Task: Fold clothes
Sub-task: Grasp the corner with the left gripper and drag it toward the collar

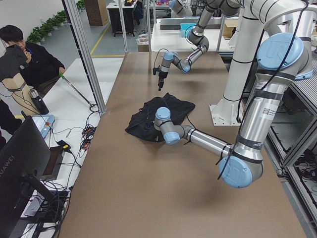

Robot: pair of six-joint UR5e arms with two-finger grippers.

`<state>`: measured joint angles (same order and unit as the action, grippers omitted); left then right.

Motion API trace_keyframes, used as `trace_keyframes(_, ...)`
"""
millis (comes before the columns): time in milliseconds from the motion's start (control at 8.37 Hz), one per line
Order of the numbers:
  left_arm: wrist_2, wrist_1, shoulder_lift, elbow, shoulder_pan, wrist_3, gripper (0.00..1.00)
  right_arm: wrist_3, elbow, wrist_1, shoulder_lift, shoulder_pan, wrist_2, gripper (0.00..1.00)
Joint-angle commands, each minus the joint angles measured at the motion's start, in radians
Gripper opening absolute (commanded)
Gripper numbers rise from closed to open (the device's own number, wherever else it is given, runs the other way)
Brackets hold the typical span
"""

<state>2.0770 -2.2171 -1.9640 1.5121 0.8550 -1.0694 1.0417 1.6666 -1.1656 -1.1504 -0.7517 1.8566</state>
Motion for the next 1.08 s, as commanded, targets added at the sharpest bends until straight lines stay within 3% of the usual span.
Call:
trace_keyframes(0,-0.065,0.014,-0.343,-0.406,0.096,0.126,0.0,0.009,0.004,0.001,0.0,0.0,0.001,0.94)
trace_keyframes(239,-0.179,0.004,-0.609,-0.733,0.088,0.152,0.0,0.012,0.004,0.001,0.001,0.0,0.0,0.94)
trace_keyframes(359,-0.236,-0.001,-0.671,-0.818,0.082,0.154,0.0,0.012,0.002,0.001,0.0,0.0,0.0,0.94)
trace_keyframes(478,-0.286,-0.027,-0.699,-0.881,0.069,0.161,0.0,0.012,-0.001,0.001,0.001,0.0,-0.002,0.94)
trace_keyframes(717,-0.293,-0.061,-0.699,-0.9,0.073,0.225,0.0,0.012,-0.002,0.001,0.001,0.0,0.0,0.94)
trace_keyframes(837,-0.295,-0.062,-0.699,-0.9,0.079,0.282,0.83,0.011,-0.004,0.001,0.003,0.002,-0.002,0.94)
trace_keyframes(956,-0.32,-0.064,-0.697,-0.896,0.081,0.289,1.0,0.012,-0.004,0.0,0.004,0.002,-0.002,0.94)
